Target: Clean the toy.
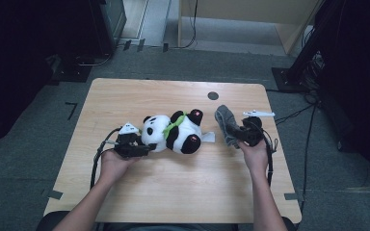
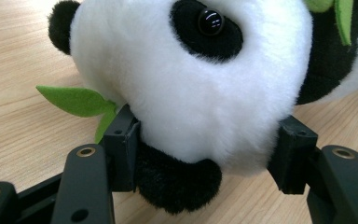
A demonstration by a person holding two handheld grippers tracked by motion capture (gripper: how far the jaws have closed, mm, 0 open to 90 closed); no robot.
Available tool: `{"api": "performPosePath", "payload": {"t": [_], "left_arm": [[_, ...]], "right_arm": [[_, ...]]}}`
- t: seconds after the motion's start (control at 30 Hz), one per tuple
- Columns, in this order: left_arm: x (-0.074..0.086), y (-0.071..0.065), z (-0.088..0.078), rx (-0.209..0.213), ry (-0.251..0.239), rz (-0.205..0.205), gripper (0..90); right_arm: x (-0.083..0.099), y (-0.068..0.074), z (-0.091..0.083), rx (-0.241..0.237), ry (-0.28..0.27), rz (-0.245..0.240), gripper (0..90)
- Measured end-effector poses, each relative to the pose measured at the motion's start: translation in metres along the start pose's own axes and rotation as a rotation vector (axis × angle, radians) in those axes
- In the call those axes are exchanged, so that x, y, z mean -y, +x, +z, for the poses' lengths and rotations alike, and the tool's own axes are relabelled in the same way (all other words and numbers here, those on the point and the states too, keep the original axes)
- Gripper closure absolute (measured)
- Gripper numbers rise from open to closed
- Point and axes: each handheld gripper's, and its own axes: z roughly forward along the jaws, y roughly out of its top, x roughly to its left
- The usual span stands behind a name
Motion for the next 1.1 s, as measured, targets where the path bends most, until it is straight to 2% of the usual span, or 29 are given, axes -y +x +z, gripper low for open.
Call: {"api": "performPosePath", "payload": {"t": [0.2, 0.4, 0.53, 0.63, 0.73, 0.9, 0.97, 1.03, 1.1], "left_arm": [[0.001, 0.0, 0.0, -0.001, -0.003, 0.004, 38.6], [0.001, 0.0, 0.0, -0.001, -0.005, 0.006, 38.4], [0.001, 0.0, 0.0, 0.0, -0.006, 0.003, 38.3], [0.001, 0.001, 0.0, 0.0, -0.007, 0.004, 38.0], [0.002, 0.0, 0.0, -0.002, -0.007, 0.006, 37.9], [0.002, 0.002, 0.001, 0.0, -0.017, 0.008, 36.5], [0.003, 0.001, 0.001, -0.004, -0.016, 0.013, 36.1], [0.003, 0.001, 0.001, -0.007, -0.015, 0.018, 35.6], [0.003, 0.001, 0.001, -0.007, -0.014, 0.021, 35.3]], "right_arm": [[0.001, -0.022, 0.0, 0.039, 0.004, 0.025, 76.8], [0.006, -0.046, 0.004, 0.093, 0.043, 0.073, 76.8], [0.01, -0.058, 0.011, 0.115, 0.051, 0.07, 76.0], [0.014, -0.066, 0.024, 0.141, 0.093, 0.056, 74.8], [0.019, -0.071, 0.033, 0.127, 0.099, 0.058, 73.7], [0.021, -0.07, 0.037, 0.122, 0.08, 0.029, 70.0], [0.021, -0.071, 0.038, 0.112, 0.078, 0.053, 66.5], [0.02, -0.074, 0.038, 0.079, 0.08, 0.11, 58.5], [0.019, -0.073, 0.037, 0.073, 0.081, 0.119, 54.9]]}}
